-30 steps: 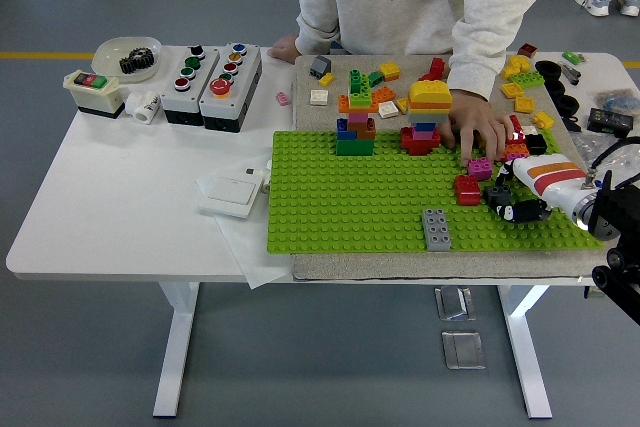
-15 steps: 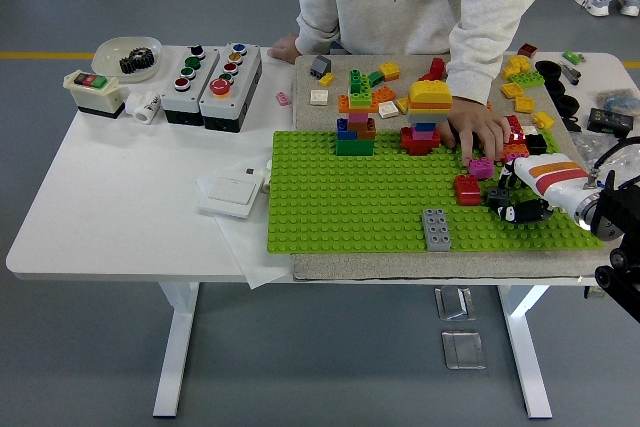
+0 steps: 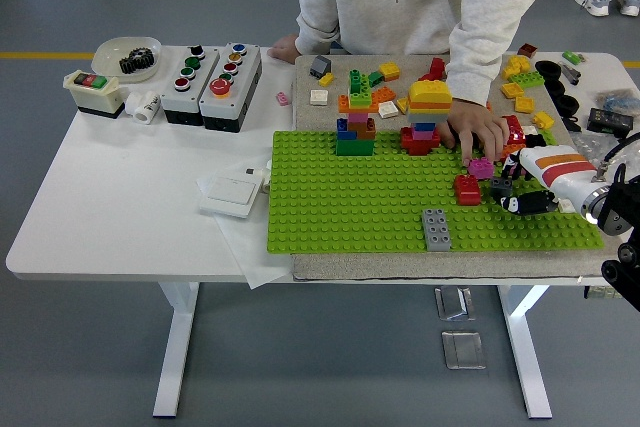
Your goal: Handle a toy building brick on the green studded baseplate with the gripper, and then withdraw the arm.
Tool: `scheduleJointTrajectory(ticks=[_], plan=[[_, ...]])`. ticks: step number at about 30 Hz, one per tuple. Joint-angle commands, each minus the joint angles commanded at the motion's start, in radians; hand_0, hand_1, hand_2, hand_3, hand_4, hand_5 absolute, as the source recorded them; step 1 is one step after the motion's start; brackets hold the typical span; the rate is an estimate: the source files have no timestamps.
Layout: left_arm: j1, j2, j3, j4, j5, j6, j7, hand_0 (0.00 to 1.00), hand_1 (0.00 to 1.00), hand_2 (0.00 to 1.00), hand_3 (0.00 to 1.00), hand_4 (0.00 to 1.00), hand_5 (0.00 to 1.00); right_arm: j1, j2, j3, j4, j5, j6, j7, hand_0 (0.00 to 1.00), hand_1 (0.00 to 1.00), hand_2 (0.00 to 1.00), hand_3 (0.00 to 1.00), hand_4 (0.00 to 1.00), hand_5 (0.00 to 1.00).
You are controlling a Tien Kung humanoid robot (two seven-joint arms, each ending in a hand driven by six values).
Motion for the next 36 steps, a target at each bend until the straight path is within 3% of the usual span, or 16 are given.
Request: scheduleJointTrajectory(ticks=[6,18,26,36], plan=[[0.0,-0.001,0.002,0.0,-0.003,0.0,0.0,0.785,0.712,0.605,0.541,0.533,0.557,-0.014,-0.023,0.006,0.049,0.031,0.0,-0.001,0.485,0.498,0.546,0.518,0.696,0.408],[-0.001,-0.001,-0.005,0.0,0.003,-0.001,0.001,0.785,0.709,0.606,0.541,0.534,0.556,-0.031,-0.104,-0.045,0.258,0.112,0.044,0.028,0.488,0.501,0.547,0.521,0.697,0.412],[-0.001,0.0,-0.01,0.0,0.006,-0.001,0.003,0.784,0.709,0.605,0.541,0.534,0.556,-0.015,-0.117,-0.095,0.298,0.126,0.076,0.055,0.491,0.508,0.551,0.524,0.698,0.401],[0.001,-0.001,-0.013,0.0,0.01,0.0,0.003,0.787,0.709,0.606,0.541,0.534,0.555,0.001,-0.118,-0.137,0.317,0.128,0.071,0.086,0.499,0.515,0.553,0.525,0.702,0.403]])
